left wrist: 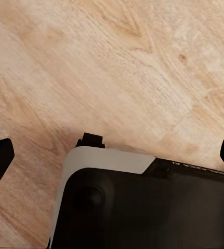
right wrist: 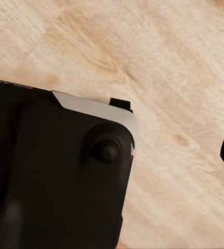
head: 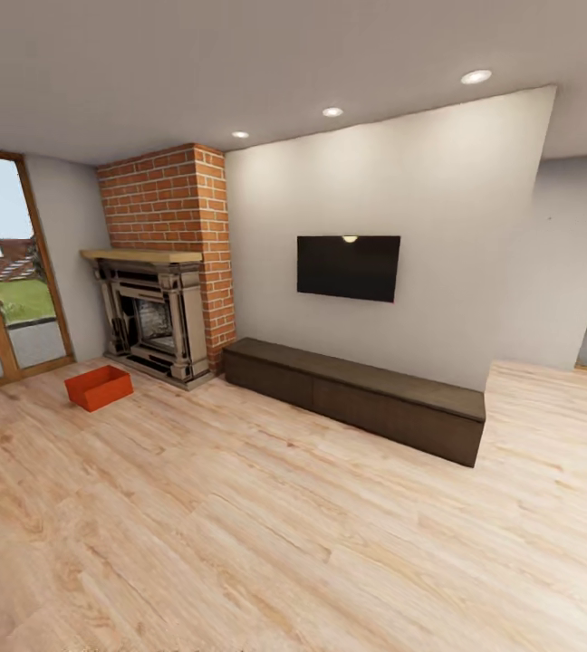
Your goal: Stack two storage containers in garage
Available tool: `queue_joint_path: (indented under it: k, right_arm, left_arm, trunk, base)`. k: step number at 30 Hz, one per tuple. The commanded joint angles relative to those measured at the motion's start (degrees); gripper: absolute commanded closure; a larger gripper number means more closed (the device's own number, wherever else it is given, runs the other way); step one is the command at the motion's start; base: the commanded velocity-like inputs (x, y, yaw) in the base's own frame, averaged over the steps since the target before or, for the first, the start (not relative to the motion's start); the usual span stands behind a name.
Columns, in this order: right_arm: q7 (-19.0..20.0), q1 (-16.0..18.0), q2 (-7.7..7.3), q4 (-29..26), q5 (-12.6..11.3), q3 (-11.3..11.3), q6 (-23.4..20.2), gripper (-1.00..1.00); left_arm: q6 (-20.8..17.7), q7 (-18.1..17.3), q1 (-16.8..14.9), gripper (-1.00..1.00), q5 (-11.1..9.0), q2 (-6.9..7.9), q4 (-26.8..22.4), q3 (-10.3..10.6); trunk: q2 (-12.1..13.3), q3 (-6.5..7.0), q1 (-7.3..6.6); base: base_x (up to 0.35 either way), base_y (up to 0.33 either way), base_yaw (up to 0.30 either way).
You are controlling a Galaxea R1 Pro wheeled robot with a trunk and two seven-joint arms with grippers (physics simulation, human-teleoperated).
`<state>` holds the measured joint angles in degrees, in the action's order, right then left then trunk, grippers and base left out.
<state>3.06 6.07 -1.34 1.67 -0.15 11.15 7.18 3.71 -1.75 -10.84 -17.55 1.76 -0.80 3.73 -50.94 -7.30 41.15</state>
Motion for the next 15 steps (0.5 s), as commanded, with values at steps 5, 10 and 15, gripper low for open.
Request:
queue_joint_path:
  k: [5,10,15]
  right_arm:
    - [0.2,0.1,-0.06,0.2,0.0,0.2,0.3,-1.0]
    - [0.2,0.1,-0.14,0.2,0.0,0.2,0.1,-1.0]
    - [0.1,0.1,-0.23,0.2,-0.1,0.2,0.1,-1.0]
  left_arm:
    - [0.2,-0.2,-0.1,-1.0,-0.6,0.03,0.0,0.5]
    - [0.2,-0.2,-0.1,-1.0,-0.6,0.0,0.0,0.5]
    - [0.2,-0.2,-0.1,-1.0,-0.6,0.03,0.0,0.6]
  trunk:
    - [-0.1,-0.08,0.01]
    - [-0.1,-0.08,0.01]
    - [-0.1,-0.08,0.01]
  base:
    - [0.0,0.0,0.288]
    - [0.0,0.0,0.288]
    - [0.0,0.0,0.288]
